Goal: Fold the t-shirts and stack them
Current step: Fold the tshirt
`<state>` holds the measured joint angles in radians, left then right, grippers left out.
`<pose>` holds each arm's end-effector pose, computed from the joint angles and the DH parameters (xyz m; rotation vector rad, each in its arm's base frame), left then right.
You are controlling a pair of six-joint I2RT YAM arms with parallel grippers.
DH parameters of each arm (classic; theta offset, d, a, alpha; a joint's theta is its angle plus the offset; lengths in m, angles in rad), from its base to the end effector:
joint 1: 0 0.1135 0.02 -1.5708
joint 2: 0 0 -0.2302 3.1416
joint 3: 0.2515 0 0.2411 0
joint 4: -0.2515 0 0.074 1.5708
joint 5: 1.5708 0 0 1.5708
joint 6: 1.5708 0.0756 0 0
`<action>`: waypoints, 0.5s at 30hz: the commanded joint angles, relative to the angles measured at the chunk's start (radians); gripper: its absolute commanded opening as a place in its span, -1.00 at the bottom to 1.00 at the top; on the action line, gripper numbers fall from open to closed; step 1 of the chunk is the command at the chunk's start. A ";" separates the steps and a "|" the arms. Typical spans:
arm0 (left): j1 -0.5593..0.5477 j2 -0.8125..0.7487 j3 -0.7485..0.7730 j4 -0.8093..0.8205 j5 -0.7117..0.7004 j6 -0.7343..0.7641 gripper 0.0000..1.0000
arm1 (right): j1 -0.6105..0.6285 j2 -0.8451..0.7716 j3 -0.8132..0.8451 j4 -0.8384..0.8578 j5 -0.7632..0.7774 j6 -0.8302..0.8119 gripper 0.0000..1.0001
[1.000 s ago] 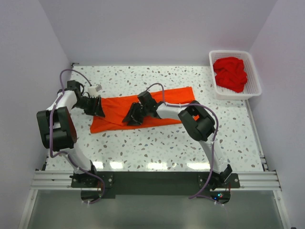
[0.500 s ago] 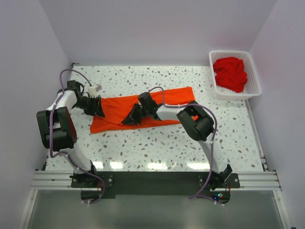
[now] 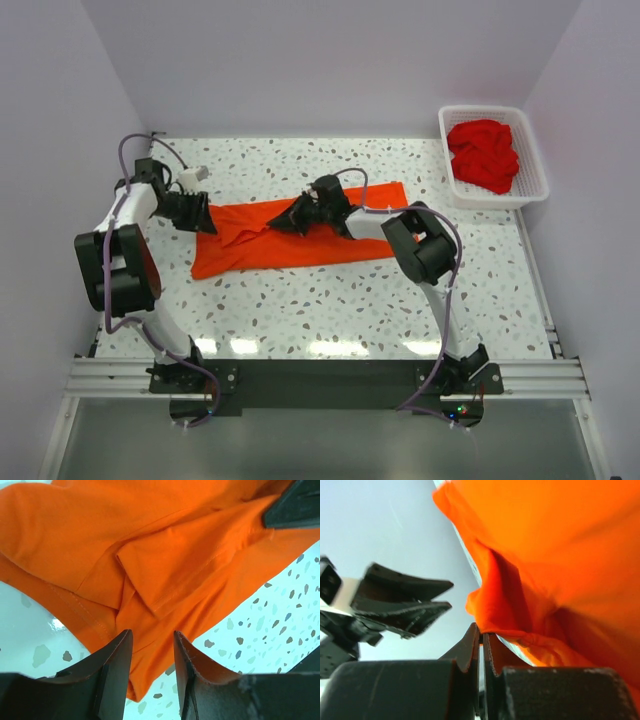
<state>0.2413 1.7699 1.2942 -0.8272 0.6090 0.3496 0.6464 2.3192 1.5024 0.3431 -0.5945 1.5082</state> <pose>0.3372 0.0384 0.1544 0.2537 2.6211 -0.6878 0.3751 0.3361 0.0907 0.6282 2.5036 1.7337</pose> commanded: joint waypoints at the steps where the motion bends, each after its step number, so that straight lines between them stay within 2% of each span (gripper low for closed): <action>1: 0.007 0.017 0.045 0.016 0.038 -0.031 -0.12 | -0.017 0.042 -0.005 0.129 -0.016 0.057 -0.98; 6: 0.006 0.052 0.060 0.003 0.066 -0.041 -0.08 | -0.042 0.097 0.022 0.152 -0.005 0.075 -0.92; 10: -0.005 0.057 0.053 0.002 0.098 -0.044 -0.02 | -0.051 0.111 0.038 0.148 -0.014 0.070 -0.37; 15: -0.036 0.077 0.013 0.019 0.118 -0.093 -0.03 | -0.042 0.100 0.025 0.152 -0.036 0.075 -0.28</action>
<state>0.2279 1.8339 1.3174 -0.8261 0.6743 0.3031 0.6018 2.4023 1.5105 0.4644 -0.6033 1.5616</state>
